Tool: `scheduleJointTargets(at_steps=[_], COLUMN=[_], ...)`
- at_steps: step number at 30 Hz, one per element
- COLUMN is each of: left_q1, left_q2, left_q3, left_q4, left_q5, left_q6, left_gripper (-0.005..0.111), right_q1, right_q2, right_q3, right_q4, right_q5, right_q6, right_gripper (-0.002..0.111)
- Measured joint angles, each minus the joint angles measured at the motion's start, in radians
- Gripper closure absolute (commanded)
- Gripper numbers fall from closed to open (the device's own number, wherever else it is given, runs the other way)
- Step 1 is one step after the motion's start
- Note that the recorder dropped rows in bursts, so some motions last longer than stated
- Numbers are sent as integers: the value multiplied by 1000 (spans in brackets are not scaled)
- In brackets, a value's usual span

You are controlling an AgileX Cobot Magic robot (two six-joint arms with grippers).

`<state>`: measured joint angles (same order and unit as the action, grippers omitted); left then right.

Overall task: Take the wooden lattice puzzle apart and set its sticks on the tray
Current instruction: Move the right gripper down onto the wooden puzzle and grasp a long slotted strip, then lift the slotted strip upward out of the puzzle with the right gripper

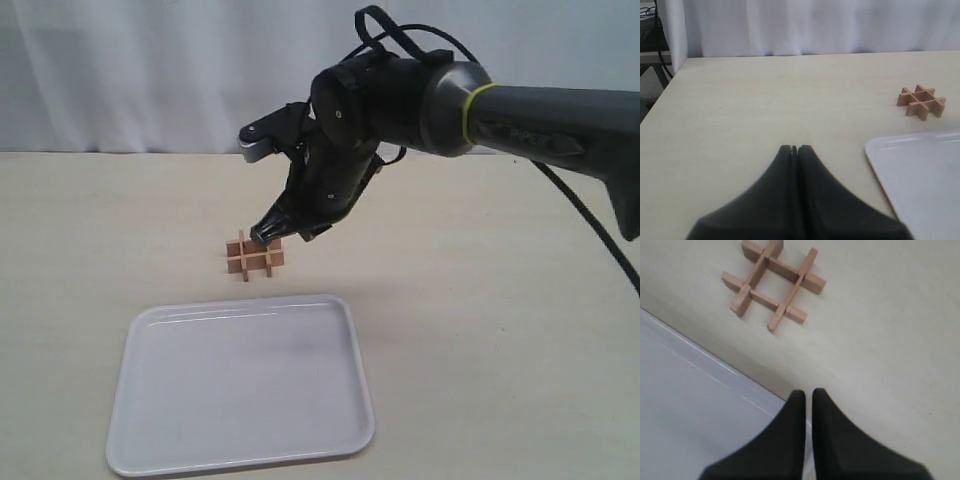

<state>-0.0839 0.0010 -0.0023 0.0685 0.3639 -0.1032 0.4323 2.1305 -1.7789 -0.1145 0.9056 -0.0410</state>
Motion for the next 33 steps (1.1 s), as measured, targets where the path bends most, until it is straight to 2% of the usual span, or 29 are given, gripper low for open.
scheduleJointTargets(at_steps=[1, 6, 7, 16, 33], left_q1=[0, 0, 0, 0, 0], left_q2=[0, 0, 0, 0, 0], left_q3=[0, 0, 0, 0, 0], left_q4=[0, 0, 0, 0, 0], left_q5=[0, 0, 0, 0, 0], left_q6=[0, 0, 0, 0, 0], left_gripper=[107, 107, 107, 107, 107], right_q1=[0, 0, 0, 11, 11], right_q2=[5, 58, 75, 148, 198], right_q3=[-21, -32, -32, -32, -32], right_q4=[20, 54, 54, 63, 105], right_q5=[6, -49, -53, -111, -269], right_q6=[2, 41, 48, 138, 158], right_gripper=[103, 76, 75, 74, 74])
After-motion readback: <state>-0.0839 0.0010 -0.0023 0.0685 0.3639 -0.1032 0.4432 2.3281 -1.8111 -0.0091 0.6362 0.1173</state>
